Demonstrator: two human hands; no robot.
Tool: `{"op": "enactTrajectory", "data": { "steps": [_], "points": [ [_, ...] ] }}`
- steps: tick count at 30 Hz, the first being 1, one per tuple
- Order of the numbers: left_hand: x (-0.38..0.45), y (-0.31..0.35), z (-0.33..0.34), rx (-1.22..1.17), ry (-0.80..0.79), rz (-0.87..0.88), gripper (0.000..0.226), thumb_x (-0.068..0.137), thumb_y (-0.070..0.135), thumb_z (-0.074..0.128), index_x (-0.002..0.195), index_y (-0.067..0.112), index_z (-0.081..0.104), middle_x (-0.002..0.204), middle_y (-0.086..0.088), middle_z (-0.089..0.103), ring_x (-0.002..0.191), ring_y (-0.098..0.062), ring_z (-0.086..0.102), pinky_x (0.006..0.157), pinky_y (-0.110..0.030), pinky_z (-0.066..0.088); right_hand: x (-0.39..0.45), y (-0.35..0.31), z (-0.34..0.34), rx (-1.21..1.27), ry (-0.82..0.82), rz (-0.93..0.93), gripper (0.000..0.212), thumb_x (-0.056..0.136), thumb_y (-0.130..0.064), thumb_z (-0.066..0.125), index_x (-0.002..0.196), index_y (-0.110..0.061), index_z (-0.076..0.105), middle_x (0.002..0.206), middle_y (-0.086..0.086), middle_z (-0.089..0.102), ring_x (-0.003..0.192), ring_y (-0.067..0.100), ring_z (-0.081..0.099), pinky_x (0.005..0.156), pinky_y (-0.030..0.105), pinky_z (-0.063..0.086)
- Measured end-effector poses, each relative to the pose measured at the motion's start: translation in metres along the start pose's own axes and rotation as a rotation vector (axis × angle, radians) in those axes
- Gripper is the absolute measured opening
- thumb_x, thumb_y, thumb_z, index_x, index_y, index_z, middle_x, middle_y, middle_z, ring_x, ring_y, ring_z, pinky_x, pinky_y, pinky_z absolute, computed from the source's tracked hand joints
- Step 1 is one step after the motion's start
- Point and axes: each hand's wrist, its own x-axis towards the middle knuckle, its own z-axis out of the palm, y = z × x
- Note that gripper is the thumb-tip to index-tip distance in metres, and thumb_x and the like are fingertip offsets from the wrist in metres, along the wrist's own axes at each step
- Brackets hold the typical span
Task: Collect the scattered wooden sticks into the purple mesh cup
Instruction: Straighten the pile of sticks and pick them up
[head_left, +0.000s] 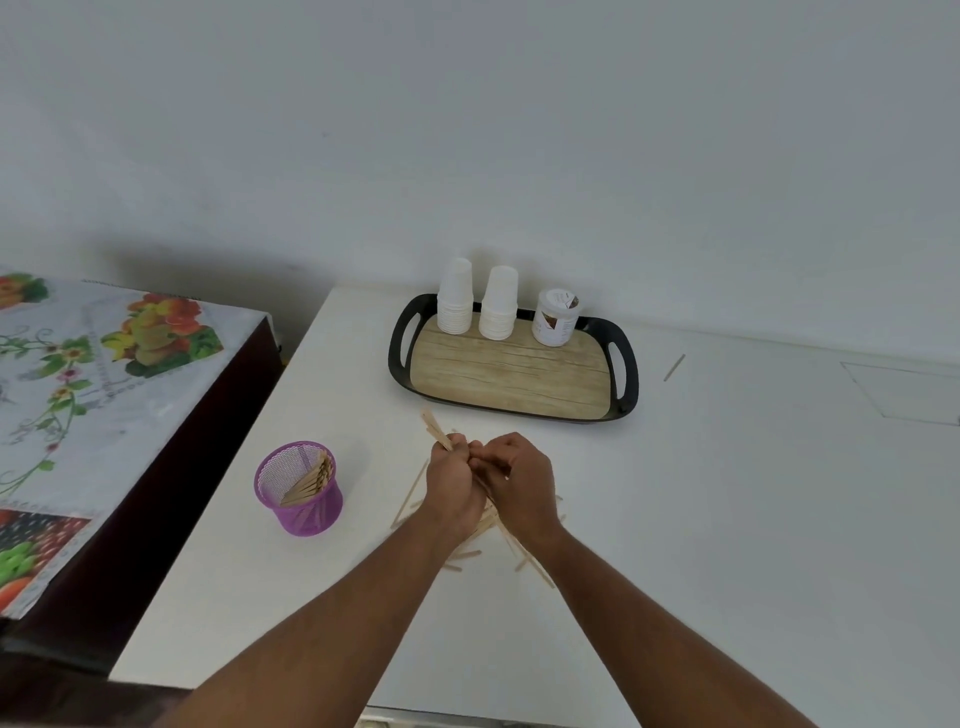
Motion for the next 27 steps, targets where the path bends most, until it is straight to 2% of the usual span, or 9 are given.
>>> {"op": "enactTrajectory", "data": {
  "steps": [3, 7, 11, 13, 16, 18, 21, 25, 27],
  "points": [
    [0.002, 0.004, -0.001, 0.038, 0.113, 0.012, 0.014, 0.110, 0.011, 0.036, 0.102, 0.011, 0.047, 0.081, -0.005, 0.047, 0.065, -0.016, 0.044, 0.063, -0.030, 0.043, -0.006, 0.007, -0.004, 0.035, -0.113, -0.027, 0.023, 0.091, -0.004, 0.075, 0.107, -0.019, 0.082, 0.109, -0.006, 0.060, 0.098, 0.004, 0.063, 0.084, 0.016, 0.055],
    [0.003, 0.011, 0.002, -0.003, 0.178, 0.048, 0.018, 0.109, 0.008, 0.034, 0.098, 0.013, 0.047, 0.076, -0.004, 0.044, 0.065, -0.015, 0.041, 0.064, -0.029, 0.040, -0.011, 0.017, -0.019, 0.186, 0.011, 0.073, 0.022, 0.094, -0.008, 0.073, 0.105, -0.025, 0.082, 0.109, -0.006, 0.064, 0.099, 0.003, 0.066, 0.083, 0.018, 0.056],
    [-0.002, 0.016, 0.011, 0.006, 0.144, 0.096, 0.020, 0.109, 0.006, 0.032, 0.096, 0.015, 0.045, 0.071, -0.002, 0.044, 0.058, -0.014, 0.040, 0.060, -0.029, 0.040, -0.012, 0.026, -0.033, 0.456, 0.204, 0.444, 0.014, 0.102, -0.029, 0.064, 0.106, -0.026, 0.077, 0.104, -0.004, 0.075, 0.098, 0.016, 0.070, 0.090, 0.033, 0.059],
    [-0.007, 0.015, 0.017, 0.023, 0.095, 0.124, 0.020, 0.109, 0.006, 0.032, 0.097, 0.016, 0.044, 0.071, -0.002, 0.044, 0.058, -0.014, 0.040, 0.061, -0.029, 0.040, -0.013, 0.027, -0.030, 0.726, 0.228, 0.658, 0.028, 0.106, -0.037, 0.057, 0.110, -0.016, 0.075, 0.103, 0.007, 0.074, 0.097, 0.022, 0.069, 0.095, 0.040, 0.057],
    [-0.015, 0.007, 0.030, 0.080, 0.019, 0.186, 0.019, 0.109, 0.006, 0.036, 0.096, 0.017, 0.046, 0.070, -0.001, 0.045, 0.058, -0.013, 0.042, 0.062, -0.028, 0.042, -0.012, 0.022, -0.022, 1.149, 0.169, 0.866, 0.058, 0.105, -0.055, 0.045, 0.121, -0.004, 0.068, 0.116, 0.016, 0.074, 0.111, 0.028, 0.069, 0.107, 0.043, 0.051],
    [-0.021, 0.001, 0.037, 0.133, -0.031, 0.231, 0.013, 0.109, 0.012, 0.041, 0.099, 0.016, 0.049, 0.068, 0.001, 0.048, 0.057, -0.011, 0.045, 0.060, -0.026, 0.046, -0.010, 0.015, -0.017, 1.352, 0.119, 0.913, 0.067, 0.105, -0.060, 0.040, 0.126, -0.002, 0.065, 0.122, 0.020, 0.073, 0.119, 0.033, 0.068, 0.112, 0.044, 0.048],
    [-0.025, -0.003, 0.040, 0.209, -0.089, 0.309, 0.012, 0.109, 0.021, 0.045, 0.100, 0.015, 0.050, 0.062, 0.007, 0.051, 0.051, -0.005, 0.050, 0.053, -0.022, 0.051, -0.003, 0.003, -0.016, 1.494, 0.090, 0.904, 0.068, 0.108, -0.056, 0.032, 0.135, 0.000, 0.060, 0.128, 0.023, 0.070, 0.127, 0.036, 0.064, 0.119, 0.047, 0.042],
    [-0.027, -0.005, 0.039, 0.299, -0.133, 0.398, 0.010, 0.109, 0.021, 0.046, 0.104, 0.013, 0.048, 0.058, 0.013, 0.053, 0.050, -0.002, 0.055, 0.054, -0.019, 0.053, 0.002, -0.011, -0.015, 1.548, 0.155, 0.902, 0.054, 0.111, -0.041, 0.035, 0.132, 0.002, 0.061, 0.108, 0.022, 0.076, 0.105, 0.035, 0.072, 0.114, 0.046, 0.047],
    [-0.027, -0.007, 0.037, 0.322, -0.160, 0.416, 0.007, 0.109, 0.020, 0.046, 0.106, 0.014, 0.048, 0.060, 0.011, 0.054, 0.055, -0.007, 0.056, 0.058, -0.024, 0.055, 0.004, -0.016, -0.014, 1.574, 0.146, 0.907, 0.052, 0.111, -0.038, 0.035, 0.131, 0.002, 0.062, 0.111, 0.021, 0.075, 0.110, 0.035, 0.071, 0.115, 0.046, 0.046]
  ]
}}
